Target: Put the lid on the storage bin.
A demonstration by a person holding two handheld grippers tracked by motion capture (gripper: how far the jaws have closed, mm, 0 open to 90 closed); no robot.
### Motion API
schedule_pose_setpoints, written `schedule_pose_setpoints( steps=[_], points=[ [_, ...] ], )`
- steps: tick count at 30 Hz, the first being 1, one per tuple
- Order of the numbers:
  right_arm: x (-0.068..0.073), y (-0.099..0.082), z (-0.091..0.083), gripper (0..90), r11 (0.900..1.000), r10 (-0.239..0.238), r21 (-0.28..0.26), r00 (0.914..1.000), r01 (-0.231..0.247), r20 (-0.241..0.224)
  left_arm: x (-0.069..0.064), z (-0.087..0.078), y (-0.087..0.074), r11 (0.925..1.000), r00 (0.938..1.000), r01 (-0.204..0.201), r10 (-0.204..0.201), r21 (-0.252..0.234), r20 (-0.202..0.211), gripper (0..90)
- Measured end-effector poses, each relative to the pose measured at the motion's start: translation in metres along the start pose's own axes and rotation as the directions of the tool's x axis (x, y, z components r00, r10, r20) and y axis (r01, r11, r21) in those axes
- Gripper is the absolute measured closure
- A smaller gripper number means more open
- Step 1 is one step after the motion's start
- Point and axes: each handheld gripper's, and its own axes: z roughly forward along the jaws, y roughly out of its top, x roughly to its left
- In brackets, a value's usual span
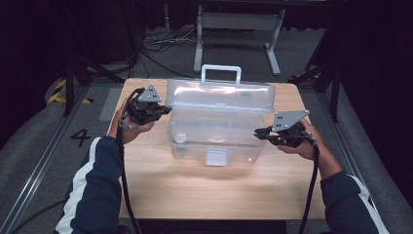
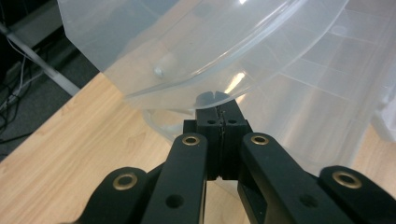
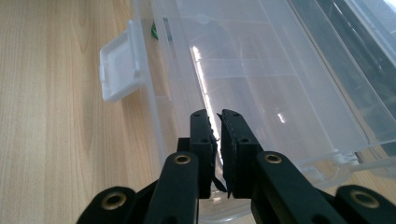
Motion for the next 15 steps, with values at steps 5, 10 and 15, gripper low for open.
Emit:
schedule_pose_setpoints(
  steps=[5, 10, 15],
  points=[
    [0.001, -0.002, 0.001, 83.7, 1.0000, 0.002, -0.001, 1.0000, -0.002, -0.002, -0.004, -0.002, -0.002, 0.9999, 0.9997, 0.015, -0.015, 0.001, -0.019, 89.9],
    [0.001, -0.002, 0.001, 83.4, 1.0000, 0.003, -0.006, 0.9999, -0.003, -0.010, -0.007, 0.001, -0.007, 0.9995, 0.9993, 0.033, -0.033, 0.003, -0.019, 89.9],
    [0.003, -0.001, 0.003, 84.1, 1.0000, -0.001, -0.002, 1.0000, 0.001, -0.008, -0.010, 0.003, -0.013, 0.9993, 0.9991, 0.036, -0.036, -0.006, -0.020, 89.9]
  ],
)
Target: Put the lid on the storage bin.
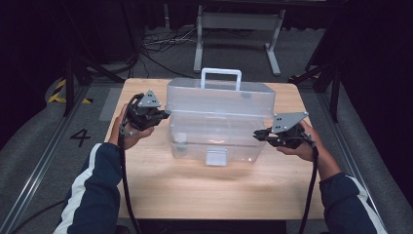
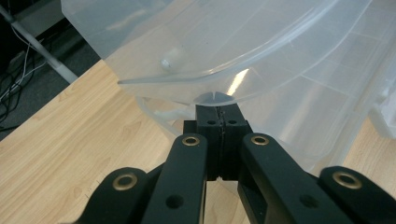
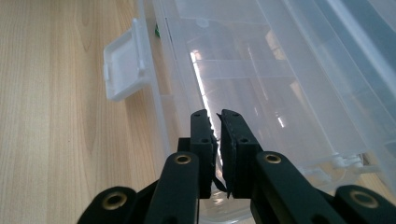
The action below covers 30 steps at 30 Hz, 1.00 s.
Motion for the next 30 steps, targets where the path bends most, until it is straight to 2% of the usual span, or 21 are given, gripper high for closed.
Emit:
schedule_pose_setpoints(
  steps=[11, 18, 21, 24, 28, 30],
  points=[
    [0.003, -0.004, -0.001, 83.9, 0.9999, 0.010, -0.003, 0.9999, -0.010, 0.003, -0.004, 0.000, -0.014, 0.9999, 0.9999, 0.012, -0.012, 0.006, -0.003, 89.9],
    [0.004, -0.008, -0.008, 83.8, 0.9994, 0.025, -0.025, 0.9995, -0.024, 0.019, -0.006, -0.001, -0.016, 0.9998, 0.9999, 0.002, -0.001, 0.021, -0.012, 89.9],
    [0.005, -0.010, -0.013, 84.5, 0.9983, 0.036, -0.048, 0.9990, -0.035, 0.025, -0.006, -0.002, -0.018, 0.9999, 1.0000, 0.005, -0.005, 0.015, -0.003, 89.8],
    [0.005, -0.012, -0.016, 84.9, 0.9980, 0.041, -0.048, 0.9988, -0.039, 0.025, -0.007, -0.003, -0.020, 1.0000, 1.0000, 0.007, -0.007, 0.007, -0.005, 89.8],
    [0.005, -0.012, -0.016, 85.2, 0.9979, 0.041, -0.051, 0.9987, -0.039, 0.032, -0.010, -0.004, -0.023, 0.9999, 0.9997, -0.001, 0.001, -0.013, -0.025, 89.9],
    [0.005, -0.013, -0.016, 85.4, 0.9977, 0.045, -0.052, 0.9985, -0.043, 0.031, -0.008, -0.004, -0.026, 0.9997, 0.9999, 0.010, -0.011, -0.023, -0.007, 89.9]
  ],
)
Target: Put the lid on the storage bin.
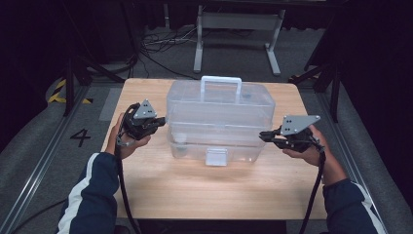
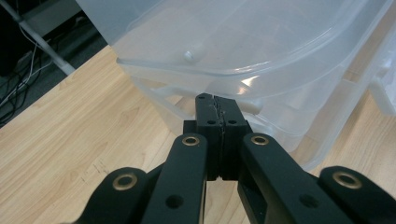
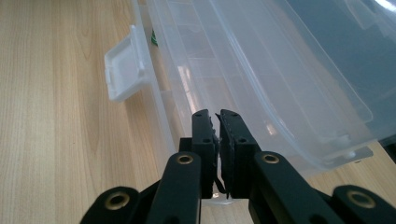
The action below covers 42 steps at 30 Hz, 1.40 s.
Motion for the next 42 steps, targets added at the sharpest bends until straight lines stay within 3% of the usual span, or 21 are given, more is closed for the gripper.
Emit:
schedule_pose_setpoints(
  steps=[4, 24, 29, 35, 42],
  points=[
    [0.001, -0.001, 0.002, 86.2, 0.9999, -0.003, 0.013, 1.0000, 0.003, -0.007, 0.004, -0.001, -0.005, 0.9995, 0.9995, 0.026, -0.026, -0.019, 0.019, 89.9],
    [0.006, -0.005, 0.004, 85.3, 0.9994, 0.011, 0.032, 0.9997, -0.010, -0.020, -0.009, -0.001, -0.011, 0.9999, 1.0000, -0.005, 0.005, -0.014, 0.007, 89.8],
    [0.008, -0.007, 0.005, 85.0, 0.9992, 0.021, 0.035, 0.9995, -0.020, -0.024, -0.013, 0.001, -0.011, 0.9997, 0.9996, -0.026, 0.025, 0.007, 0.012, 89.7],
    [0.011, -0.011, 0.005, 84.2, 0.9986, 0.027, 0.046, 0.9989, -0.025, -0.038, -0.015, 0.002, -0.017, 0.9997, 0.9995, -0.023, 0.023, 0.012, 0.020, 89.7],
    [0.014, -0.014, 0.003, 84.2, 0.9982, 0.040, 0.047, 0.9985, -0.038, -0.039, -0.022, 0.010, -0.026, 0.9967, 0.9988, -0.048, 0.047, 0.067, 0.012, 89.8]
  ],
)
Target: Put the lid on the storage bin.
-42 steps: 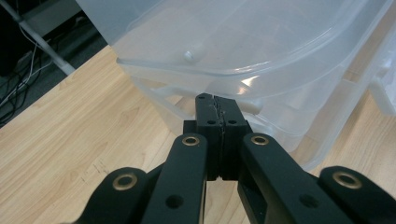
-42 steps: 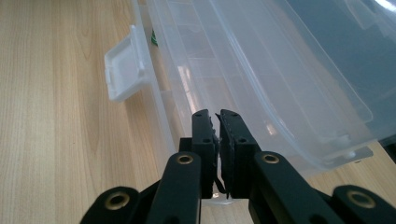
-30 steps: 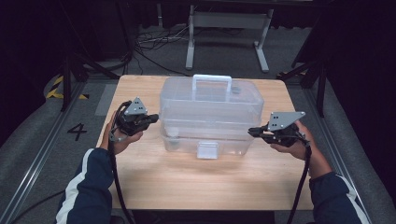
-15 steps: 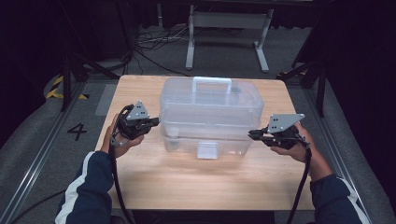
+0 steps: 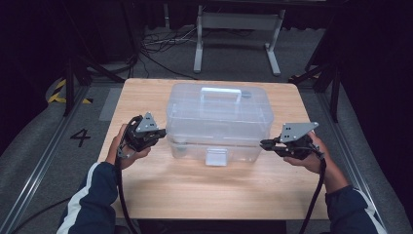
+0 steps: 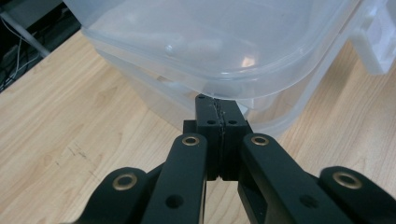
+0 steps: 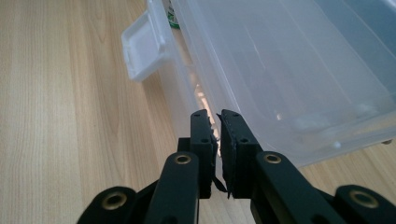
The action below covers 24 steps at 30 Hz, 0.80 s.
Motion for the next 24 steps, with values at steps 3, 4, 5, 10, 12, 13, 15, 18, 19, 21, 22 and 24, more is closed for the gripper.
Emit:
schedule_pose_setpoints(
  steps=[3, 4, 5, 10, 12, 13, 15, 18, 19, 21, 22, 24],
  points=[
    [0.000, -0.003, 0.002, 84.2, 1.0000, 0.004, 0.006, 1.0000, -0.004, 0.002, -0.001, 0.003, -0.004, 1.0000, 1.0000, 0.004, -0.004, 0.006, 0.003, 89.8],
    [0.000, -0.003, 0.002, 84.3, 0.9999, 0.007, 0.008, 1.0000, -0.007, 0.003, 0.000, 0.003, -0.005, 0.9999, 0.9999, 0.009, -0.009, 0.005, 0.010, 89.8],
    [0.000, -0.004, 0.002, 84.3, 0.9999, 0.010, 0.007, 0.9999, -0.010, 0.002, 0.000, 0.003, -0.006, 0.9999, 0.9999, 0.009, -0.009, 0.007, 0.010, 89.8],
    [0.000, -0.008, 0.005, 84.2, 0.9997, 0.021, 0.012, 0.9998, -0.021, 0.002, -0.001, 0.003, -0.010, 0.9998, 0.9998, 0.017, -0.017, 0.009, 0.004, 89.8],
    [0.000, -0.008, 0.006, 84.2, 0.9997, 0.020, 0.017, 0.9998, -0.020, 0.000, -0.002, 0.004, -0.013, 0.9997, 0.9998, 0.022, -0.022, 0.009, 0.002, 89.8],
    [0.001, -0.009, 0.007, 84.2, 0.9996, 0.017, 0.021, 0.9998, -0.017, -0.003, -0.002, 0.003, -0.014, 0.9996, 0.9996, 0.026, -0.026, 0.007, 0.009, 89.8],
    [0.002, -0.009, 0.008, 84.1, 0.9996, 0.019, 0.021, 0.9998, -0.019, 0.000, -0.003, 0.003, -0.014, 0.9998, 0.9998, 0.019, -0.019, 0.008, 0.003, 89.7],
    [0.002, -0.009, 0.008, 83.7, 0.9995, 0.020, 0.023, 0.9998, -0.020, 0.002, -0.005, 0.002, -0.013, 0.9999, 1.0000, 0.009, -0.009, 0.015, -0.004, 89.6],
    [0.002, -0.009, 0.007, 83.4, 0.9995, 0.020, 0.024, 0.9998, -0.020, 0.004, -0.005, 0.002, -0.013, 0.9998, 1.0000, 0.004, -0.004, 0.018, -0.007, 89.5],
    [0.002, -0.009, 0.006, 83.3, 0.9996, 0.021, 0.021, 0.9997, -0.022, 0.010, -0.005, 0.001, -0.014, 0.9999, 0.9999, 0.005, -0.005, 0.013, -0.011, 88.3],
    [0.002, -0.010, 0.005, 83.0, 0.9996, 0.020, 0.021, 0.9997, -0.021, 0.011, -0.005, 0.000, -0.015, 0.9999, 0.9999, 0.013, -0.013, 0.006, -0.009, 87.6],
    [0.002, -0.011, 0.003, 82.4, 0.9994, 0.027, 0.019, 0.9994, -0.027, 0.020, -0.005, -0.001, -0.015, 0.9998, 0.9999, 0.008, -0.008, 0.017, -0.015, 87.5]
  ],
)
